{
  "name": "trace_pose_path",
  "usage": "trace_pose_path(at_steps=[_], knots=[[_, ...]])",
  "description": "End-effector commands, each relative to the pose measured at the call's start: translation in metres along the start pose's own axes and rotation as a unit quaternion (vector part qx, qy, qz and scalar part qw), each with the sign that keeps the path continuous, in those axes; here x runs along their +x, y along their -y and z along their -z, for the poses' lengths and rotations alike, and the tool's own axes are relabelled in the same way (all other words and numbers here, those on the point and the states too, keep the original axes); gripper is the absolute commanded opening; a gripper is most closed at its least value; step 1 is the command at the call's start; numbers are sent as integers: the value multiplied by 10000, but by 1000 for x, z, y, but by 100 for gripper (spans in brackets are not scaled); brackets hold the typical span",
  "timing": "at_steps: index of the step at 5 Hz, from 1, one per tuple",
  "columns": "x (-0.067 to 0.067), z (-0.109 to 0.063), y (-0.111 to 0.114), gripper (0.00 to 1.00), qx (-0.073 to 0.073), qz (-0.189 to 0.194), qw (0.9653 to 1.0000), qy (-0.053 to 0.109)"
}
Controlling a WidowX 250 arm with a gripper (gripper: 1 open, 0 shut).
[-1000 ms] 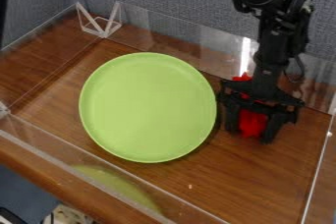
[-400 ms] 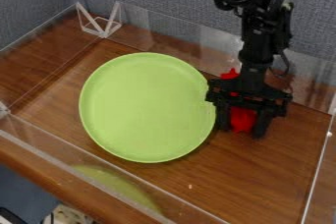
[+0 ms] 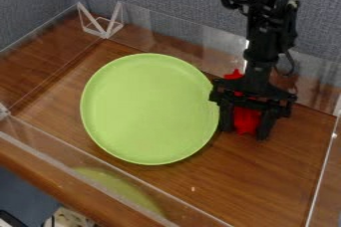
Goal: Put the carrot on the left side
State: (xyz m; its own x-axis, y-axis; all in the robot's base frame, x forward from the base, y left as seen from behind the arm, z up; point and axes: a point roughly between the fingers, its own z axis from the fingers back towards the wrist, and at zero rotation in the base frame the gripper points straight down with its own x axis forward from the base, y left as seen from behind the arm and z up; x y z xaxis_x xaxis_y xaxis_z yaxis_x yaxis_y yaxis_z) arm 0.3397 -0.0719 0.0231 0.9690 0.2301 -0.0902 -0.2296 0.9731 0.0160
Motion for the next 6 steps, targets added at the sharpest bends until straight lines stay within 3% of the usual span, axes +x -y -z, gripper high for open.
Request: trace_pose_path(at_steps=[1,2,5,6], knots=[[27,-13,-12,0,-136,-127,9993,326],[30,-13,-7,0,-154,-177,9992,323],[0,-57,13,0,-210,336,9986,345],[0,-92,2,0,-390,154,9978,517]])
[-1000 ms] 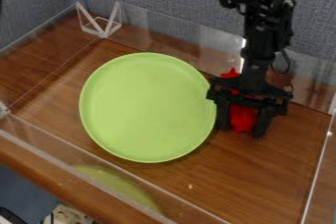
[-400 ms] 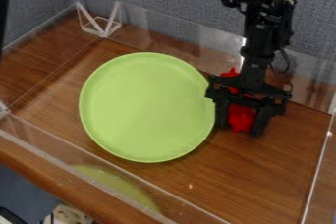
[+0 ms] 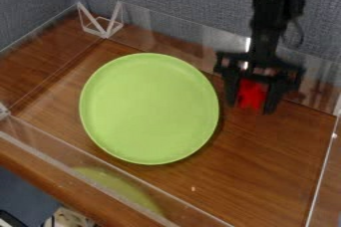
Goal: Put the carrot on the left side
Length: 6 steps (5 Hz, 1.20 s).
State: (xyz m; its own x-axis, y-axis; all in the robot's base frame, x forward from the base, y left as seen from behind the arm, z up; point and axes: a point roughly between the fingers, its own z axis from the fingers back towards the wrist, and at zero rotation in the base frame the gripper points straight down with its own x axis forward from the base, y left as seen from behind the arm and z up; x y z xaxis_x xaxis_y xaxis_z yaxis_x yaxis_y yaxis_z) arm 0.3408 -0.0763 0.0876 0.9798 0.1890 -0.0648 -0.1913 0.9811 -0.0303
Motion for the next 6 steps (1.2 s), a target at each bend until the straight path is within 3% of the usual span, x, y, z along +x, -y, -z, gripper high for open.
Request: trace_pose_path(at_steps=[1,2,4,5,6], knots=[[10,-67,-20,0,-302,-316,9975,563],[14,-101,-43,0,-440,-357,9961,679],[42,-91,-131,0,-257,-355,9967,681],[45,-77,-179,0,-105,-300,9978,586],[43,-75,-176,0,-93,-115,9986,509]])
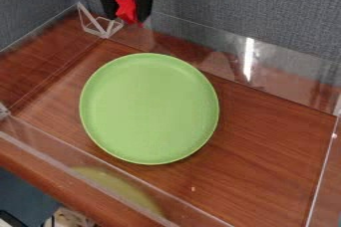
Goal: Put the carrot on the left side
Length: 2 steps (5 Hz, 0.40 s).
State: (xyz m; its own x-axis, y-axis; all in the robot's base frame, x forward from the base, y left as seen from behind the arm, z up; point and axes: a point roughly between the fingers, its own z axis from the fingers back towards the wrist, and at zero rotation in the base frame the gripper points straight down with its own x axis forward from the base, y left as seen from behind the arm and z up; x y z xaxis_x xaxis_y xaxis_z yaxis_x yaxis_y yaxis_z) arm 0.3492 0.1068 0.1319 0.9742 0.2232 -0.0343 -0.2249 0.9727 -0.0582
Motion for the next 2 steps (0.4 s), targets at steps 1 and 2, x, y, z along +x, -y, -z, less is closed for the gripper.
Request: trace_pose_path(at_steps=[1,2], knots=[[1,-25,-8,0,100,194,9992,332],[-6,-33,-11,0,139,28,9994,326]])
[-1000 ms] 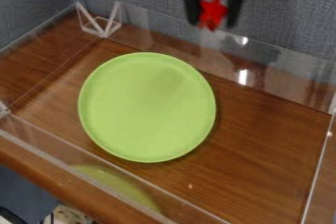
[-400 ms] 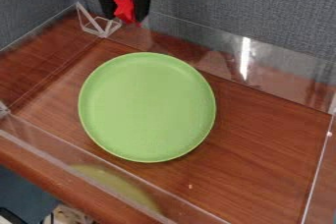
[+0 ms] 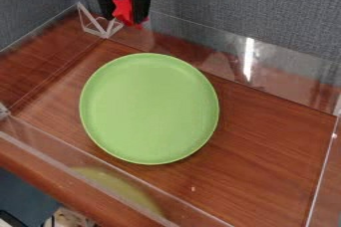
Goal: Put the carrot on the left side
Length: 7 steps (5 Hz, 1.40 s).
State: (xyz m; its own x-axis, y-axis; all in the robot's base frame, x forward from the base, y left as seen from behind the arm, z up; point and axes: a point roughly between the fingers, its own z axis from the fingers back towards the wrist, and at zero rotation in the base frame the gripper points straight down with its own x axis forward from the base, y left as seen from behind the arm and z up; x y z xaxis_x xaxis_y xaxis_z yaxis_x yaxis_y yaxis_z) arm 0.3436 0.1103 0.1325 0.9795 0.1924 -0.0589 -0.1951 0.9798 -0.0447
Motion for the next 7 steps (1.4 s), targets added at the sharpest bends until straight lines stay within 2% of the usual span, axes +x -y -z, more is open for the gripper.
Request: trace_pose_path(at_steps=[1,2,5,6,7], knots=[[-9,-37,-11,0,113,-307,9985,436],[-13,-42,-13,0,151,-440,9980,422],[-13,1,-49,0,291,-764,9964,220],[-14,20,-58,0,291,-932,9951,163],[-16,43,-63,0,268,-862,9958,130]])
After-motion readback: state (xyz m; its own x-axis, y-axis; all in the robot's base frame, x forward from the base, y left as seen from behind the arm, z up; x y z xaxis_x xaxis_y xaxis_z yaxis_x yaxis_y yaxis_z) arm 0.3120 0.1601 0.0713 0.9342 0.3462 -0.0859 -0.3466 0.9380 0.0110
